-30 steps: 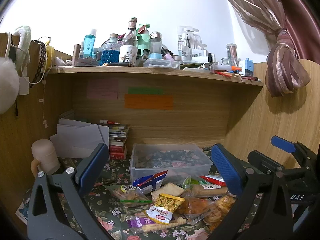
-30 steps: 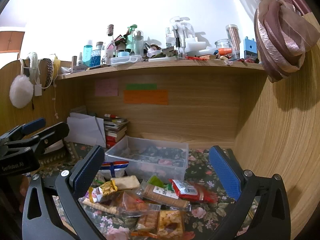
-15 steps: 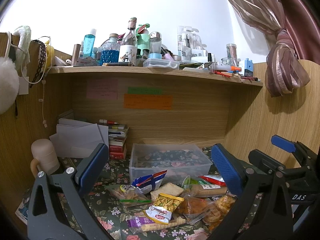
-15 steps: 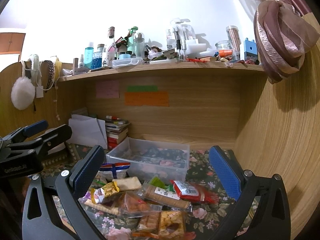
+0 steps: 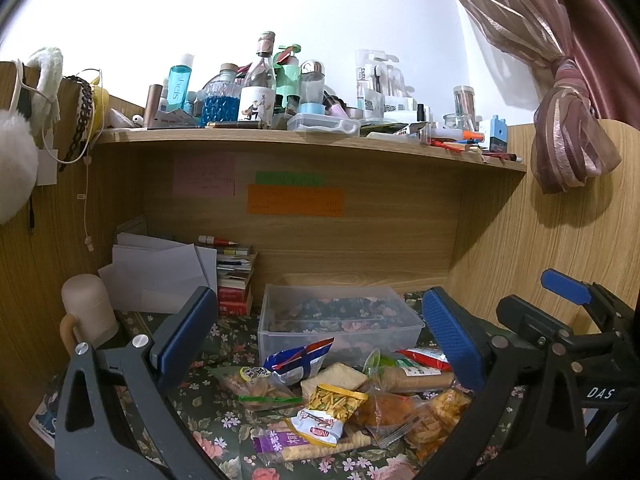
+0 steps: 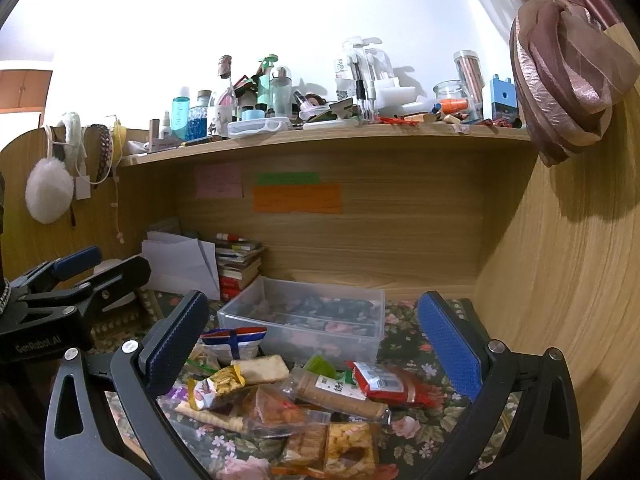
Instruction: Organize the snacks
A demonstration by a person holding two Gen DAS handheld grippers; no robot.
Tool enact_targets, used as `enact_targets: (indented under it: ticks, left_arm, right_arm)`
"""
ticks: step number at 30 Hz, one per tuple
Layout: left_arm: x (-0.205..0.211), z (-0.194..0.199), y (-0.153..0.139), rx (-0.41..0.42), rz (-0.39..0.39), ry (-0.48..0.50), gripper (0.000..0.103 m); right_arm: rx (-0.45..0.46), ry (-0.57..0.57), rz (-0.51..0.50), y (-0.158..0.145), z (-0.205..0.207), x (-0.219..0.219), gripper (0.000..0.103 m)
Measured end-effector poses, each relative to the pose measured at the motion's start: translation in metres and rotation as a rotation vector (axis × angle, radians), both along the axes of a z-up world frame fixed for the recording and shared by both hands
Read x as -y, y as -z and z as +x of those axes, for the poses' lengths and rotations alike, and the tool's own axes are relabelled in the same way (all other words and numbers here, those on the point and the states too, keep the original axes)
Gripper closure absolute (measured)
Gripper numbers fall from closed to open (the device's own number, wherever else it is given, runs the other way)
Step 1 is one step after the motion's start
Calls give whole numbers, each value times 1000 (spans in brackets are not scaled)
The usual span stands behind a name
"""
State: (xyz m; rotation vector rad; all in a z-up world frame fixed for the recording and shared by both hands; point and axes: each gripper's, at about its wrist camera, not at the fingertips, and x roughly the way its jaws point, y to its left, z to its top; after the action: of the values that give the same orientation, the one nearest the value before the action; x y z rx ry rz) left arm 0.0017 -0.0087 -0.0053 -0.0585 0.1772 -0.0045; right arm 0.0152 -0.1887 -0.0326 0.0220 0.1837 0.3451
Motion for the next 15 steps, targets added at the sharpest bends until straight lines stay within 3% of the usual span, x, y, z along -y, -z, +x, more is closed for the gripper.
enact_targets:
  ticks: [15]
  left_arm:
    - [-2, 0, -1, -1, -4, 1, 0]
  right_arm:
    - [1, 2, 5, 0, 0, 0, 0]
